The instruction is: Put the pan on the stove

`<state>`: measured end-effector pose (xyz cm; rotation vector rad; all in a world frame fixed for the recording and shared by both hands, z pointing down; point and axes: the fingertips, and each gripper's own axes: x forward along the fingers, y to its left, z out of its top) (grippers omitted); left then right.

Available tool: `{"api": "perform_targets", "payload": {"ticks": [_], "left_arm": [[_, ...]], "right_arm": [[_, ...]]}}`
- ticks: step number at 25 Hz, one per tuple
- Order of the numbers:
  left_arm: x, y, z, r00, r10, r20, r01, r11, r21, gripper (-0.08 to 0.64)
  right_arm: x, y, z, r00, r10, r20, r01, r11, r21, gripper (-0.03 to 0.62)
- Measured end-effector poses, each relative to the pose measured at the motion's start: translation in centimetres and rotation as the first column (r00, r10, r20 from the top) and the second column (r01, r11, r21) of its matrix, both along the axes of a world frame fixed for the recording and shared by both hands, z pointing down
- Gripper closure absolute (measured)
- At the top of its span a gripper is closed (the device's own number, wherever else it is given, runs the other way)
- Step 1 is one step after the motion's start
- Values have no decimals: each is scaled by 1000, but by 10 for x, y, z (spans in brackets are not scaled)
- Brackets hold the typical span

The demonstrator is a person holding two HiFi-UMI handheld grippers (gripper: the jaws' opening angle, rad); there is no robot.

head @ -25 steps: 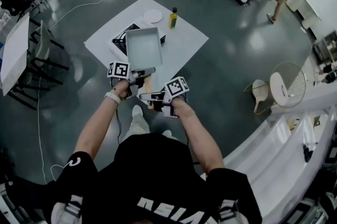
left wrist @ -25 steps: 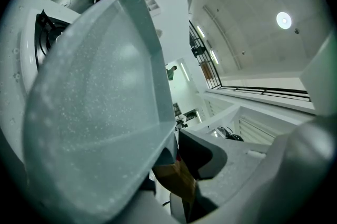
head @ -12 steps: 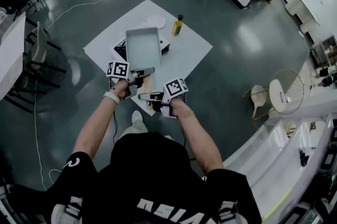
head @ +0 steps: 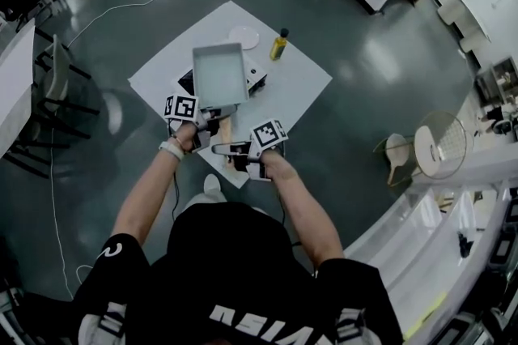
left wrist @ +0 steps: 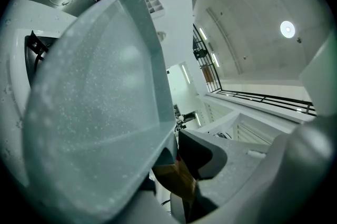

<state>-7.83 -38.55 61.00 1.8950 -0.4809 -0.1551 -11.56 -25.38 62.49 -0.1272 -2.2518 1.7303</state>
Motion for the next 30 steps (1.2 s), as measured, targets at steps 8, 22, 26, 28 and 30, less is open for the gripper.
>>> {"api": "perform_targets", "payload": {"ticks": [8, 22, 26, 28, 30], "left_arm": [[-21, -10, 14, 999, 32, 4, -32, 999, -26, 430], [-54, -25, 56, 995, 94, 14, -93, 993, -67, 431], [-58, -35, 71, 995, 104, 6, -103, 992, -65, 431], [-59, -40, 79, 994, 106, 8, -106, 993, -61, 431], [-57, -41, 86, 994, 107, -3, -106, 991, -86, 431]], "right_arm": [[-26, -10, 13, 1000, 19, -10, -19, 999, -34, 526], [-66, -25, 43, 997, 82, -1, -81, 993, -89, 526], [-69, -34, 57, 995, 99, -31, -101, 991, -93, 525], [-68, -38, 66, 993, 102, -54, -107, 989, -98, 525], [-67, -40, 72, 993, 103, -62, -110, 988, -113, 525]]}}
